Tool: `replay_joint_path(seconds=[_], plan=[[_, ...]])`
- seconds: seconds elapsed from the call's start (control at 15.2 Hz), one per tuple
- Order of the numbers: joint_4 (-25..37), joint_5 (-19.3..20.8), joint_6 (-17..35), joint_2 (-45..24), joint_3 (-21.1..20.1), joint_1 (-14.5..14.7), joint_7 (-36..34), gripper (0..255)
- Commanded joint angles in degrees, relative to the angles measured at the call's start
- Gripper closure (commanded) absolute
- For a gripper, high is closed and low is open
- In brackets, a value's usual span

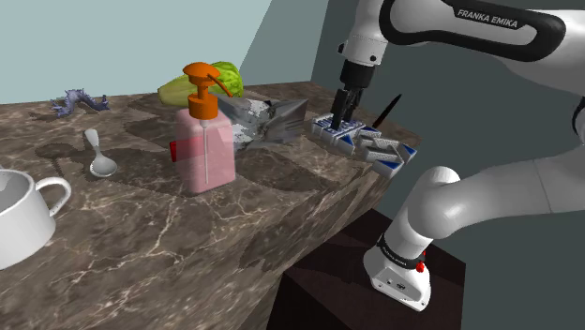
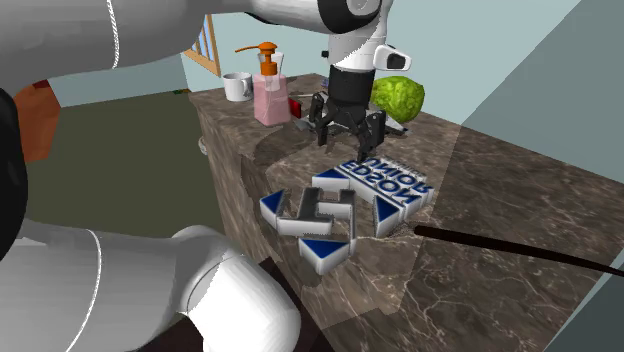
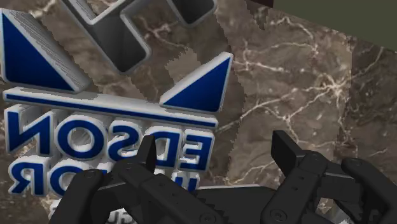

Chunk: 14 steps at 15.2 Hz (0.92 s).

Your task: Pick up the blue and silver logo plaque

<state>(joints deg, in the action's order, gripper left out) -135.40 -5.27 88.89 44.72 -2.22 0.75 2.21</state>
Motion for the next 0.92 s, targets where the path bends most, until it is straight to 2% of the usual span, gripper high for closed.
replay_joint_path(seconds=[0.0,0.59,0.66,0.86], plan=[[0.00,0.00,0.00,0.00,0.00,0.00,0.00,0],[-11.78,5.51,-9.55,23.46,2.65,-0.16,5.19,0],[-12.44,6.05,-10.56,25.30,2.92,-0.19,5.66,0],[-15.29,6.07,-9.01,26.61,2.94,-0.21,5.66,0]])
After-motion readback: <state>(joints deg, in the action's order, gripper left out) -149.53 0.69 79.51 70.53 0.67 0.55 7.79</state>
